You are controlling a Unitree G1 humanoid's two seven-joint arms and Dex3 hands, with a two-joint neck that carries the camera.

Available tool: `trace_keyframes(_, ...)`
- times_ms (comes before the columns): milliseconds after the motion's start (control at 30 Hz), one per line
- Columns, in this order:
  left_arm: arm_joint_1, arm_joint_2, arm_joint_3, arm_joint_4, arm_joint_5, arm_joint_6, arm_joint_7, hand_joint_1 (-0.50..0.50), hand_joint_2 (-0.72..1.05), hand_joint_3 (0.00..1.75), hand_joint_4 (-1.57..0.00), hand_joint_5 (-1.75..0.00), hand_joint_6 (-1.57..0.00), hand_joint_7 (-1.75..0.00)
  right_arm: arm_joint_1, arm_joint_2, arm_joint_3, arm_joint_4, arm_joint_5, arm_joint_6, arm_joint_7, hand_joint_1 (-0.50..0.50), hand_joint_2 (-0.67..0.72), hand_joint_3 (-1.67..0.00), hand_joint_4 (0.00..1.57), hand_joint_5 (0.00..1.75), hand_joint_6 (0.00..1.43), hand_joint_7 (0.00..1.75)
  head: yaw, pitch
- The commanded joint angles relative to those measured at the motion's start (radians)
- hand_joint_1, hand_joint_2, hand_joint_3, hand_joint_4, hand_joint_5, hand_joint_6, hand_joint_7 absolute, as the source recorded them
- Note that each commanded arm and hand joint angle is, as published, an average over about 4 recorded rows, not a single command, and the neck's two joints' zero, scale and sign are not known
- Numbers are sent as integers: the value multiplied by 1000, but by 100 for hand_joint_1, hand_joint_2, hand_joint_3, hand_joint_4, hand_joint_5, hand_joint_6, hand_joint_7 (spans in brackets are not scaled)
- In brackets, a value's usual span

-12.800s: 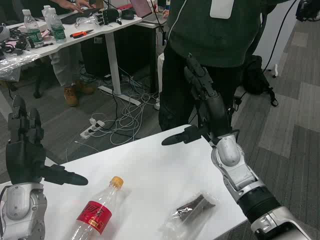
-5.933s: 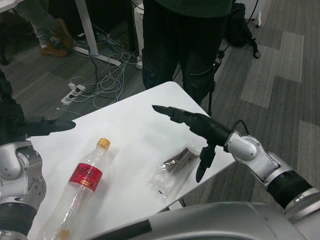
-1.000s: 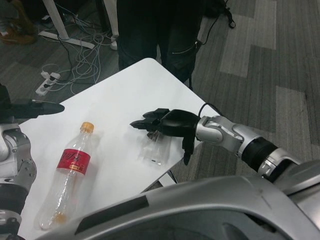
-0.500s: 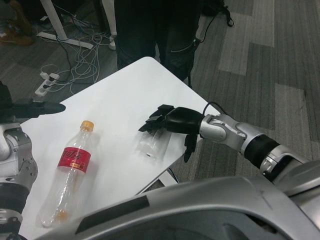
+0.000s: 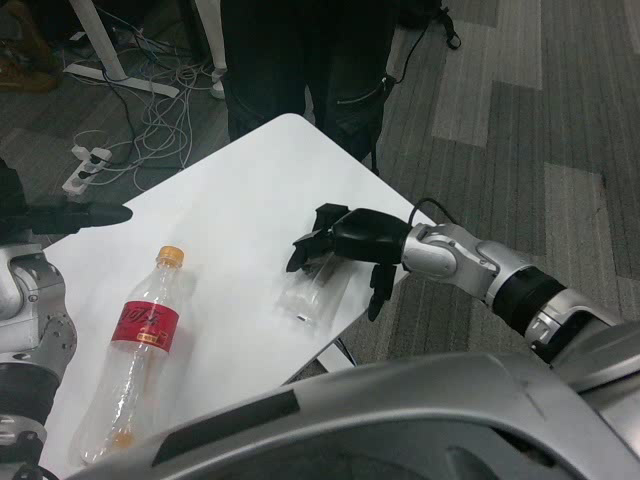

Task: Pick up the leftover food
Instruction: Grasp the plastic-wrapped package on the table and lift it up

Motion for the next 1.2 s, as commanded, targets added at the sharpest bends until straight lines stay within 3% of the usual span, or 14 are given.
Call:
trace_keyframes(33,-2,2,2,10,-8,-6,-2,-50,-37,0,-30,0,0,0,38,-17,-4,25,-8,20,36,-33,-54,-40,80,155,56,75,-1,-2)
trace_keyframes(233,-8,3,-1,18,-13,-6,-2,-50,-37,0,-30,0,0,0,56,-12,-32,18,14,8,44,-30,-49,-48,66,155,34,59,0,-6)
trace_keyframes(367,-9,3,-1,25,-18,-6,-2,-50,-37,0,-30,0,0,0,66,-12,-46,-10,11,13,64,-21,-41,-48,56,145,16,49,1,-7)
trace_keyframes(800,-10,4,-4,29,-26,-6,-2,-50,-37,0,-30,0,0,0,77,-19,-46,-85,27,48,80,-17,-41,-48,51,145,12,42,12,-12)
trace_keyframes(1033,-7,5,-4,26,-28,-6,-2,-50,-37,0,-31,0,0,0,107,-26,-51,-144,48,66,93,-17,-30,-42,51,145,10,42,13,-10)
trace_keyframes(1200,-6,3,-5,27,-29,-6,-2,-50,-37,0,-31,0,0,0,128,-35,-69,-191,50,82,100,-17,-27,-40,49,136,6,37,19,-7)
